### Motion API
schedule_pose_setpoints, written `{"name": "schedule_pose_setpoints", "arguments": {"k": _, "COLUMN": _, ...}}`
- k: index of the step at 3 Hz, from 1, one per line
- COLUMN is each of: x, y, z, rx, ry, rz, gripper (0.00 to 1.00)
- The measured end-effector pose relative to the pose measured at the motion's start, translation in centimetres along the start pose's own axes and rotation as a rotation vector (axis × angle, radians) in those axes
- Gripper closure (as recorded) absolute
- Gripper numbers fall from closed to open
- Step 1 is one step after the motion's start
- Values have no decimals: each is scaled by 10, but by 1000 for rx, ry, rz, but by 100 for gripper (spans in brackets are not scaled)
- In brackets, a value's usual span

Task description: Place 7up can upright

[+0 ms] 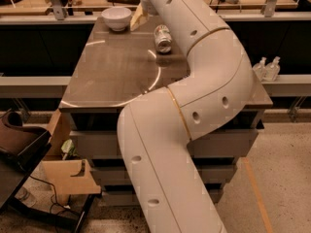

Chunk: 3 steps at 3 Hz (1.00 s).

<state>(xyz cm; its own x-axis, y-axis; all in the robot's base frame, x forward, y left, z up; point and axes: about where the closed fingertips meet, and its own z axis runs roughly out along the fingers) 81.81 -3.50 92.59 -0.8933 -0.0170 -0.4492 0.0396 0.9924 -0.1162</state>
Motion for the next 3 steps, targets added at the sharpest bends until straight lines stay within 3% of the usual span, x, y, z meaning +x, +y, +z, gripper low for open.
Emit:
{"name": "schedule_pose_setpoints", "arguments": {"k": 2, "x": -32, "y": -24, "z": 16, "rx": -23, "ry": -123, "rz": 9, "gripper": 0}}
{"name": "schedule_pose_setpoints", "arguments": {"k": 3, "x": -28, "y": -40, "z": 30, "rx": -23, "ry": -107, "rz": 2, "gripper": 0}}
